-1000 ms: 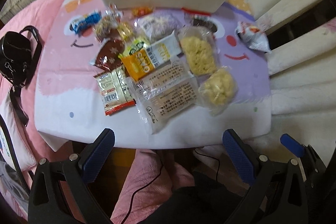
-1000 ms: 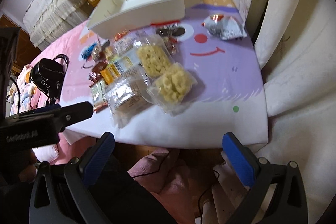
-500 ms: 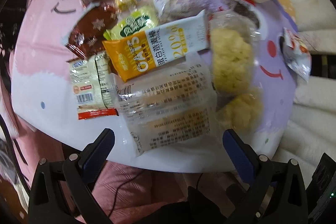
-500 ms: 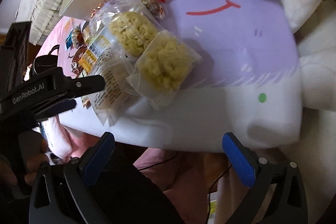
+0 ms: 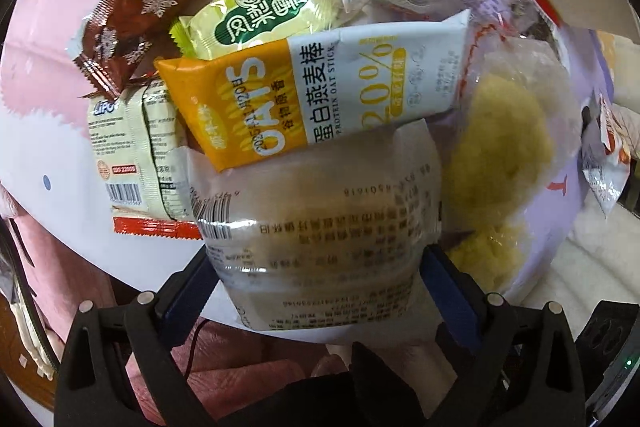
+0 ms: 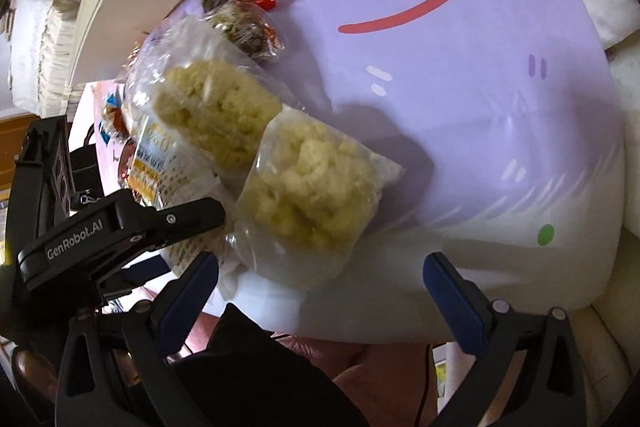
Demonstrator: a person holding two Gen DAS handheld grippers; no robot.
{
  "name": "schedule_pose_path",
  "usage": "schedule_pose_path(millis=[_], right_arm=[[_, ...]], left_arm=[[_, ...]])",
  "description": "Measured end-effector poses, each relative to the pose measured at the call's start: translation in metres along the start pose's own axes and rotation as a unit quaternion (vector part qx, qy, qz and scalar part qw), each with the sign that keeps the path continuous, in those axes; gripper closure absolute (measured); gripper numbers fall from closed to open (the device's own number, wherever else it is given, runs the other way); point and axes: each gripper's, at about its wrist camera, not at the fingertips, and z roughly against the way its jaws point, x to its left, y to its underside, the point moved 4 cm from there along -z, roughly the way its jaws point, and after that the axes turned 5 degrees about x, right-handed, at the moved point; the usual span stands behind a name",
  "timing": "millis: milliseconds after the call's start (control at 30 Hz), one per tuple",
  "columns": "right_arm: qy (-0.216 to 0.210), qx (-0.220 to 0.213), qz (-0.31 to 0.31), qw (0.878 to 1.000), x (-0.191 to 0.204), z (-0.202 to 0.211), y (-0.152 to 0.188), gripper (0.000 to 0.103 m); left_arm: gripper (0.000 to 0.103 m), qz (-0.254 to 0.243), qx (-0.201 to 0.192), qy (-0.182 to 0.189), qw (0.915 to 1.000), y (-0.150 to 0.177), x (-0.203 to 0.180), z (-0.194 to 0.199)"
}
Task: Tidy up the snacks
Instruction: 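Grasp a clear cracker bag with the left tool while the right tool grasps a puffed-snack bag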
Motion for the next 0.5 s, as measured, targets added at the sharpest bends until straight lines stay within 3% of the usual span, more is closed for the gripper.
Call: schedule_pose_path(millis=[333,500], right_arm=[[0.017,-0.006,-0.052,0.999,-0.008,0.007,-0.018,0.013],[0.022,-0.003,-0.059,0.998,-0.007,0.002,-0.027,0.032]], left_arm=[[0.005,0.016,0.029,-0.007,0.9994,-0.027,-0.018,-0.008],[0.009,0.025,0.031,-0.006,0.9992,-0.03,-0.016,-0.009]])
